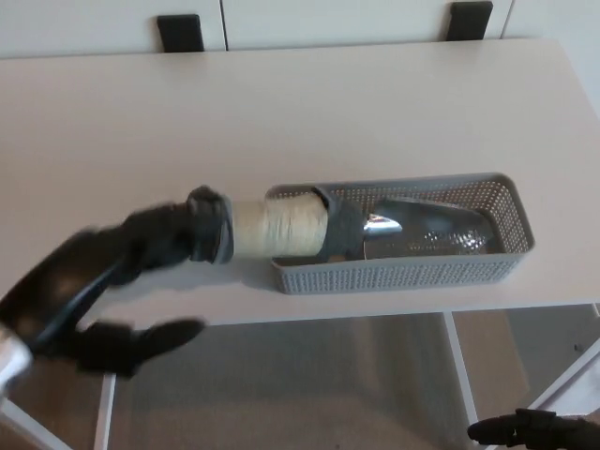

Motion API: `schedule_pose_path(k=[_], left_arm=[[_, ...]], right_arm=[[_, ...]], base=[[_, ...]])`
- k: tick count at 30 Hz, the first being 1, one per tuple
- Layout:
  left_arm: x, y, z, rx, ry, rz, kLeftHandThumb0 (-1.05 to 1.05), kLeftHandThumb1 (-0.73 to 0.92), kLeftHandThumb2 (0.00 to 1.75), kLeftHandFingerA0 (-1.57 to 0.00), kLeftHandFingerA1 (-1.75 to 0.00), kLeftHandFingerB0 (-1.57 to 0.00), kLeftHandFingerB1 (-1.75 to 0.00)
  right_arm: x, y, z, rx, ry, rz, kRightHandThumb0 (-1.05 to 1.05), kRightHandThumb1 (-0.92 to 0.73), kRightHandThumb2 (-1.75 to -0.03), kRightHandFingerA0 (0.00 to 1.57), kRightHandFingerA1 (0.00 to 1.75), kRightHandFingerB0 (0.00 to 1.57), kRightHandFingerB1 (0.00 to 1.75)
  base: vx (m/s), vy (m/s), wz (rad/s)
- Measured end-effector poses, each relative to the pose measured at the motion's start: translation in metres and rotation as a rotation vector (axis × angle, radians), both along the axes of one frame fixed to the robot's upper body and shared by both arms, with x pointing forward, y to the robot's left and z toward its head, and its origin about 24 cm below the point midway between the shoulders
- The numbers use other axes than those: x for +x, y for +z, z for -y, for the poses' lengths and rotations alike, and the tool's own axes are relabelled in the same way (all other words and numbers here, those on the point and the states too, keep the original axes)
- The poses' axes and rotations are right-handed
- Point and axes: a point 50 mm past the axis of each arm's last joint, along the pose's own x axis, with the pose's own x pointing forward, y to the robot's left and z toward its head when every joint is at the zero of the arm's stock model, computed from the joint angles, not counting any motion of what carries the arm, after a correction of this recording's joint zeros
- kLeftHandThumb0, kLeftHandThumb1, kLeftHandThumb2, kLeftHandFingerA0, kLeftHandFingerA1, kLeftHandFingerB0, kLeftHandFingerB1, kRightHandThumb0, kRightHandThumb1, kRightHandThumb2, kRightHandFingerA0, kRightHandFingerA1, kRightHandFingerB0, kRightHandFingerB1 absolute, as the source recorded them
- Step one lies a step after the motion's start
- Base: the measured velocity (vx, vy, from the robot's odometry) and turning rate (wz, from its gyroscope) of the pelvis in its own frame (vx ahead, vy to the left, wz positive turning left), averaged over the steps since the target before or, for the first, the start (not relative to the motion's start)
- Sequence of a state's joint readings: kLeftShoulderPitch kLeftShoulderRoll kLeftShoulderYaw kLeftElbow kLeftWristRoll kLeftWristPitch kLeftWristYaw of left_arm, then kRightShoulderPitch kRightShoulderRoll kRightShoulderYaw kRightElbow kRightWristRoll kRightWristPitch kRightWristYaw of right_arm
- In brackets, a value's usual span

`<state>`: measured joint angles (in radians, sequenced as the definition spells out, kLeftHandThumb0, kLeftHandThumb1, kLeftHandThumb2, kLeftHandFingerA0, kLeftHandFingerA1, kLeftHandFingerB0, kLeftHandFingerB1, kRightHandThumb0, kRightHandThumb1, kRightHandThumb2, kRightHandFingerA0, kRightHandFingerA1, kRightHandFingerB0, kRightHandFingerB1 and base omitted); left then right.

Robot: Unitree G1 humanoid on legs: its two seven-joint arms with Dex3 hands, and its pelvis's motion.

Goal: The robot walks towards a desk on which a shovel is kept on the left hand side and a container is kept on the right hand side. The robot picks up the shovel using its left hand and places it in the container.

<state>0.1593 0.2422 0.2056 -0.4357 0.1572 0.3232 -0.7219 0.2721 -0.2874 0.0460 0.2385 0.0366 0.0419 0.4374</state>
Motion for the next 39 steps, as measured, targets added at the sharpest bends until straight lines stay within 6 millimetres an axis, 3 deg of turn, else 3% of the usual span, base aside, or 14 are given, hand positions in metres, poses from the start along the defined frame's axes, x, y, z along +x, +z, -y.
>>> schedule_pose_path(k=[3,7,13,14,18,19,20,21,25,30,31,37,38,39], left_arm=[[-0.02,-0.013,-0.019,-0.031,0.055,-0.085,-0.88,0.61,0.6,-0.27,-0.46,-0.29,-0.35],[-0.045,-0.022,-0.04,-0.065,0.116,-0.168,-0.97,0.7,0.62,-0.35,-0.4,-0.31,-0.31],[-0.079,-0.026,-0.065,-0.102,0.185,-0.257,-0.91,0.62,0.6,-0.3,-0.41,-0.3,-0.31],[-0.084,-0.025,-0.068,-0.109,0.193,-0.269,-0.94,0.62,0.6,-0.37,-0.4,-0.35,-0.31],[-0.104,-0.024,-0.081,-0.143,0.223,-0.308,-0.77,0.66,0.61,-0.27,-0.37,-0.22,-0.28],[-0.107,-0.024,-0.082,-0.152,0.225,-0.316,-0.83,0.65,0.61,-0.27,-0.38,-0.2,-0.28],[-0.112,-0.024,-0.084,-0.171,0.224,-0.331,-0.86,0.51,0.87,-0.19,-0.47,-0.17,-0.39],[-0.114,-0.025,-0.085,-0.183,0.22,-0.339,-0.82,0.67,0.61,-0.21,-0.39,-0.18,-0.29],[-0.128,-0.037,-0.081,-0.278,0.184,-0.406,-0.68,0.67,0.6,-0.19,-0.37,-0.21,-0.29],[-0.135,-0.08,-0.053,-0.43,0.18,-0.506,-0.73,0.79,0.62,-0.09,-0.42,-0.14,-0.31],[-0.133,-0.085,-0.05,-0.442,0.183,-0.514,-0.38,0.48,1.06,-0.03,-0.53,0.0,-0.5],[-0.105,-0.12,-0.029,-0.477,0.192,-0.567,-0.38,0.47,1.05,-0.02,-0.52,0.0,-0.49],[-0.102,-0.125,-0.028,-0.475,0.198,-0.581,-0.79,0.63,0.98,-0.05,-0.47,-0.05,-0.38],[-0.099,-0.13,-0.027,-0.472,0.205,-0.592,-0.78,0.63,0.98,-0.07,-0.47,-0.06,-0.39]], right_arm=[[-0.001,-0.001,0.001,0.0,-0.004,-0.007,-0.26,-0.47,-0.54,0.78,0.53,0.59,0.47],[-0.003,-0.003,0.001,-0.001,-0.007,-0.014,-0.27,-0.46,-0.53,0.79,0.53,0.61,0.47],[-0.005,-0.006,0.002,-0.001,-0.015,-0.03,-0.28,-0.46,-0.53,0.79,0.54,0.61,0.47],[-0.005,-0.006,0.002,-0.001,-0.016,-0.032,-0.29,-0.46,-0.53,0.8,0.53,0.61,0.47],[-0.007,-0.008,0.003,-0.001,-0.02,-0.038,-0.28,-0.45,-0.53,0.78,0.53,0.61,0.47],[-0.007,-0.008,0.003,-0.002,-0.021,-0.039,-0.29,-0.45,-0.53,0.78,0.53,0.61,0.47],[-0.007,-0.008,0.003,-0.003,-0.024,-0.041,-0.28,-0.45,-0.53,0.78,0.53,0.61,0.47],[-0.007,-0.008,0.004,-0.003,-0.026,-0.042,-0.27,-0.46,-0.53,0.78,0.53,0.6,0.47],[-0.014,-0.013,0.009,-0.016,-0.057,-0.058,-0.26,-0.46,-0.53,0.77,0.52,0.61,0.47],[-0.03,-0.021,0.016,-0.035,-0.101,-0.095,-0.3,-0.44,-0.53,0.65,0.51,0.54,0.45],[-0.03,-0.022,0.015,-0.034,-0.104,-0.095,-0.32,-0.45,-0.53,0.62,0.49,0.52,0.44],[-0.033,-0.023,0.015,-0.031,-0.128,-0.094,-0.38,-0.46,-0.53,0.53,0.48,0.44,0.42],[-0.033,-0.023,0.014,-0.029,-0.132,-0.093,-0.4,-0.47,-0.53,0.53,0.48,0.42,0.42],[-0.034,-0.023,0.014,-0.028,-0.136,-0.092,-0.4,-0.47,-0.53,0.52,0.48,0.42,0.42]], base=[[0.0,0.0,0.0],[0.0,0.0,0.0],[0.0,0.0,0.0],[0.0,0.0,0.0],[0.0,0.0,0.0],[0.0,0.0,0.0],[0.0,0.0,0.0],[0.0,0.0,0.0],[0.0,0.0,0.0],[0.0,0.0,0.0],[0.0,0.0,0.0],[0.0,0.0,0.0],[0.0,0.0,0.0],[0.0,0.0,0.0]])
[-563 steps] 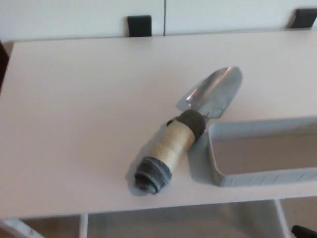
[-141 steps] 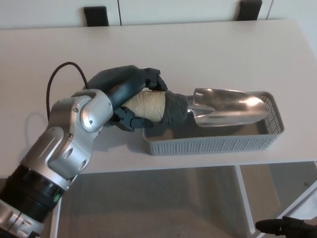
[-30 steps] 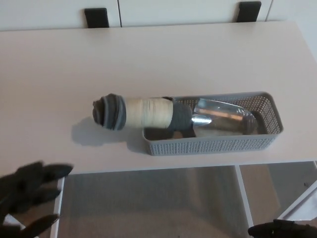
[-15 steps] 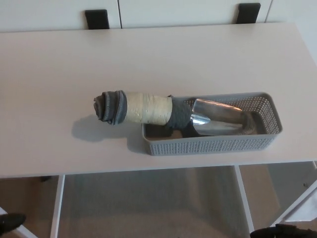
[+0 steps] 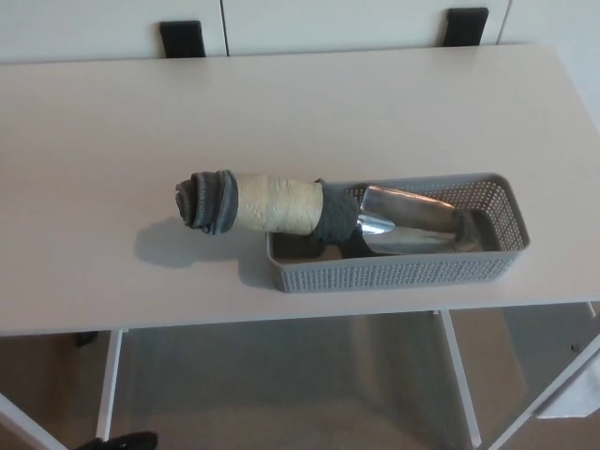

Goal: The robot walks towards a desk on which a shovel is kept on the left hand side and a container is kept on the right hand side. The robot picks up the shovel using its left hand and places it in the container.

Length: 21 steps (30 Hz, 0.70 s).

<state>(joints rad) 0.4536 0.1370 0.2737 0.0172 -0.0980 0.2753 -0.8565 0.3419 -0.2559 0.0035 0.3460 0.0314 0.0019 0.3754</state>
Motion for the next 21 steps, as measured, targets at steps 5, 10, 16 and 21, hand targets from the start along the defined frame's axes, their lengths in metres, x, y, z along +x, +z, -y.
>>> schedule_pose_path(k=[5,10,16,21], left_arm=[[0.009,-0.023,-0.004,0.043,0.021,-0.097,-0.73,0.79,0.64,-0.19,-0.33,-0.17,-0.28],[0.01,-0.039,-0.014,0.133,0.049,-0.164,-0.76,0.73,0.64,-0.22,-0.33,-0.18,-0.28],[0.006,-0.048,-0.026,0.259,0.065,-0.197,-0.72,0.76,0.63,-0.22,-0.34,-0.17,-0.28],[0.003,-0.052,-0.035,0.329,0.086,-0.205,-0.71,0.74,0.62,-0.19,-0.33,-0.16,-0.28]], right_arm=[[0.0,0.0,-0.001,0.005,-0.018,0.009,-0.42,-0.47,-0.53,0.53,0.47,0.39,0.41],[0.002,0.002,0.0,0.001,-0.031,0.023,-0.43,-0.47,-0.53,0.52,0.49,0.41,0.42],[0.003,0.002,0.002,0.001,-0.046,0.033,-0.42,-0.46,-0.53,0.53,0.49,0.41,0.42],[0.003,0.003,0.002,-0.001,-0.054,0.042,-0.42,-0.47,-0.53,0.53,0.48,0.41,0.42]], base=[[0.0,0.0,0.0],[0.0,0.0,0.0],[0.0,0.0,0.0],[0.0,0.0,0.0]])
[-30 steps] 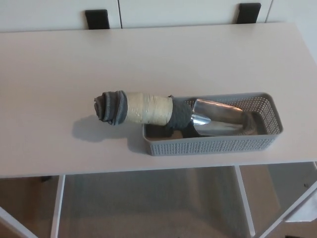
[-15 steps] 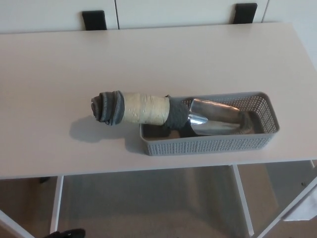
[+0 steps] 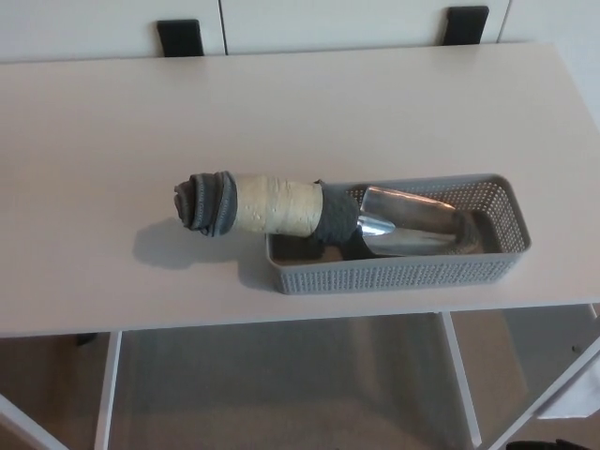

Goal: The robot walks towards a desk on which a shovel is kept on the left hand side and a container is kept on the right hand side. The robot picks up the shovel using its left hand and places it in the container.

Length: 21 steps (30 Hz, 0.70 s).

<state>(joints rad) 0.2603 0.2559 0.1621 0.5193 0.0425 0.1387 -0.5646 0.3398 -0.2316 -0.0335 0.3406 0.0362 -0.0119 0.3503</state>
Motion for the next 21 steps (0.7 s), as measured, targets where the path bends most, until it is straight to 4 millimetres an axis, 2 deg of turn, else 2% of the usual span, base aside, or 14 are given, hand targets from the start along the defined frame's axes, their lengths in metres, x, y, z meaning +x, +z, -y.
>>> schedule_pose_path(k=[4,5,12,13,14,16,17,18,20,21], left_arm=[[-0.001,-0.002,-0.006,0.053,0.007,0.005,-0.72,0.74,0.63,-0.23,-0.34,-0.19,-0.28],[0.0,-0.002,-0.007,0.064,0.006,0.01,-0.76,0.6,0.9,-0.17,-0.45,-0.13,-0.4],[0.005,0.0,-0.01,0.135,-0.009,0.057,-0.75,0.61,0.91,-0.16,-0.45,-0.12,-0.4],[0.005,0.0,-0.01,0.143,-0.01,0.063,-0.75,0.61,0.91,-0.16,-0.45,-0.12,-0.4],[0.006,0.0,-0.011,0.151,-0.012,0.071,-0.71,0.74,0.62,-0.23,-0.34,-0.18,-0.29],[0.007,0.001,-0.013,0.165,-0.011,0.086,-0.71,0.72,0.62,-0.23,-0.34,-0.18,-0.28],[0.008,0.002,-0.014,0.172,-0.012,0.093,-0.74,0.6,0.89,-0.15,-0.44,-0.12,-0.4],[0.008,0.003,-0.014,0.176,-0.012,0.098,-0.72,0.73,0.63,-0.22,-0.34,-0.16,-0.27],[0.009,0.003,-0.015,0.184,-0.015,0.105,-0.72,0.73,0.63,-0.21,-0.33,-0.16,-0.27],[0.009,0.003,-0.015,0.187,-0.015,0.108,-0.74,0.6,0.9,-0.16,-0.45,-0.11,-0.4]], right_arm=[[0.0,0.001,0.0,-0.001,-0.005,0.009,-0.41,-0.46,-0.53,0.52,0.49,0.41,0.42],[0.0,0.001,0.001,-0.002,-0.006,0.011,-0.41,-0.46,-0.53,0.53,0.49,0.41,0.42],[0.002,0.003,0.002,-0.004,-0.012,0.041,-0.41,-0.46,-0.53,0.53,0.49,0.41,0.42],[0.003,0.004,0.002,-0.004,-0.013,0.044,-0.41,-0.46,-0.53,0.53,0.49,0.41,0.42],[0.003,0.004,0.001,-0.004,-0.013,0.048,-0.4,-0.46,-0.53,0.53,0.49,0.41,0.42],[0.003,0.004,0.001,-0.005,-0.013,0.056,-0.4,-0.46,-0.53,0.53,0.48,0.42,0.42],[0.003,0.004,0.001,-0.007,-0.014,0.06,-0.4,-0.46,-0.53,0.53,0.49,0.41,0.42],[0.003,0.004,0.001,-0.008,-0.014,0.063,-0.41,-0.46,-0.53,0.53,0.49,0.41,0.42],[0.004,0.005,0.002,-0.009,-0.016,0.069,-0.4,-0.46,-0.53,0.53,0.49,0.41,0.42],[0.004,0.005,0.002,-0.009,-0.017,0.071,-0.4,-0.46,-0.53,0.53,0.49,0.41,0.42]], base=[[0.0,0.0,0.0],[0.0,0.0,0.0],[0.0,0.0,0.0],[0.0,0.0,0.0],[0.0,0.0,0.0],[0.0,0.0,0.0],[0.0,0.0,0.0],[0.0,0.0,0.0],[0.0,0.0,0.0],[0.0,0.0,0.0]])
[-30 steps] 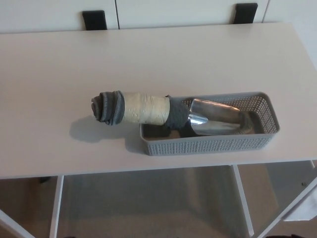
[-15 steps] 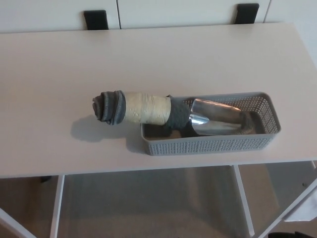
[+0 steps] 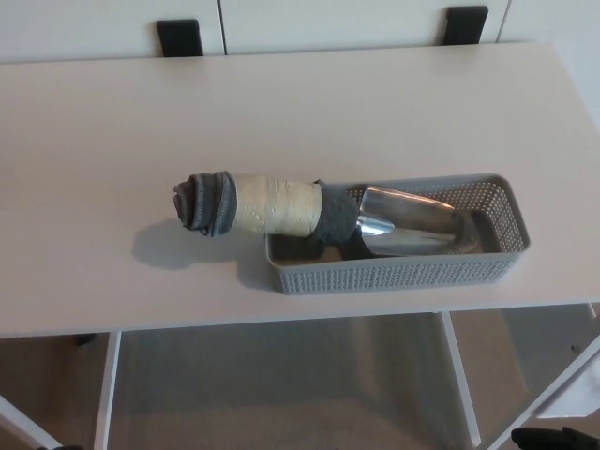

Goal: The robot walks towards a desk on which a shovel is kept on the left hand side and a container is kept on the right hand side. The robot picks up the shovel using its left hand and places it in the container.

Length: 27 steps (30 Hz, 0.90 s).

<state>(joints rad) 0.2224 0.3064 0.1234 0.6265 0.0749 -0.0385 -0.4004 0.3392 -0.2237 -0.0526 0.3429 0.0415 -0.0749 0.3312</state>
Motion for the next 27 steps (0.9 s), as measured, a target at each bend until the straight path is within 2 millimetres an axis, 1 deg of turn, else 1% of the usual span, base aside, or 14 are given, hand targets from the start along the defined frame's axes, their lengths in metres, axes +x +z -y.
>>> schedule_pose_path(k=[4,8,13,17,20,22,23,24,27], left_arm=[[0.0009,0.0006,0.0003,0.006,-0.004,0.013,-0.74,0.6,0.9,-0.16,-0.45,-0.12,-0.4],[0.0014,0.0009,0.0008,0.01,-0.013,0.021,-0.74,0.6,0.9,-0.16,-0.45,-0.12,-0.4],[0.0023,0.0017,0.0012,0.02,-0.03,0.03,-0.74,0.6,0.9,-0.16,-0.45,-0.13,-0.4],[0.0027,0.0019,0.0015,0.023,-0.038,0.036,-0.75,0.6,0.9,-0.16,-0.45,-0.12,-0.4],[0.0032,0.0027,0.0008,0.03,-0.043,0.04,-0.74,0.61,0.91,-0.17,-0.46,-0.12,-0.41],[0.0035,0.0031,0.0005,0.035,-0.046,0.041,-0.74,0.61,0.9,-0.16,-0.45,-0.12,-0.41],[0.0034,0.0032,0.0004,0.037,-0.047,0.042,-0.71,0.74,0.63,-0.21,-0.34,-0.17,-0.28],[0.003,0.0034,0.0,0.04,-0.049,0.042,-0.72,0.74,0.62,-0.21,-0.33,-0.17,-0.27],[0.0021,0.0037,-0.0012,0.045,-0.05,0.039,-0.71,0.72,0.62,-0.21,-0.33,-0.19,-0.28]], right_arm=[[0.0007,0.0006,0.0003,-0.002,-0.003,0.008,-0.42,-0.47,-0.54,0.52,0.48,0.38,0.42],[0.0011,0.0009,0.0002,-0.007,-0.023,0.017,-0.42,-0.47,-0.53,0.51,0.5,0.4,0.42],[0.0025,0.0031,0.0015,-0.01,-0.093,0.058,-0.43,-0.51,-0.54,0.47,0.48,0.34,0.4],[0.0045,0.0075,0.0029,-0.012,-0.129,0.09,-0.44,-0.49,-0.54,0.52,0.49,0.36,0.41],[0.0043,0.0076,0.0034,-0.015,-0.141,0.093,-0.41,-0.5,-0.54,0.48,0.5,0.35,0.41],[0.0043,0.0076,0.0034,-0.014,-0.148,0.096,-0.44,-0.49,-0.54,0.44,0.49,0.34,0.41],[0.004,0.0075,0.0034,-0.012,-0.156,0.098,-0.53,-0.41,-0.73,0.39,0.56,0.28,0.49],[0.003,0.0074,0.0033,-0.006,-0.175,0.107,-0.52,-0.53,-0.55,0.39,0.49,0.28,0.41],[0.0012,0.0082,0.0036,0.014,-0.251,0.149,-0.48,-0.57,-0.57,0.36,0.5,0.24,0.41]], base=[[0.0,0.0,0.0],[0.0,0.0,0.0],[0.0,0.0,0.0],[0.0,0.0,0.0],[0.0,0.0,0.0],[0.0,0.0,0.0],[0.0,0.0,0.0],[0.0,0.0,0.0],[0.0,0.0,0.0]])
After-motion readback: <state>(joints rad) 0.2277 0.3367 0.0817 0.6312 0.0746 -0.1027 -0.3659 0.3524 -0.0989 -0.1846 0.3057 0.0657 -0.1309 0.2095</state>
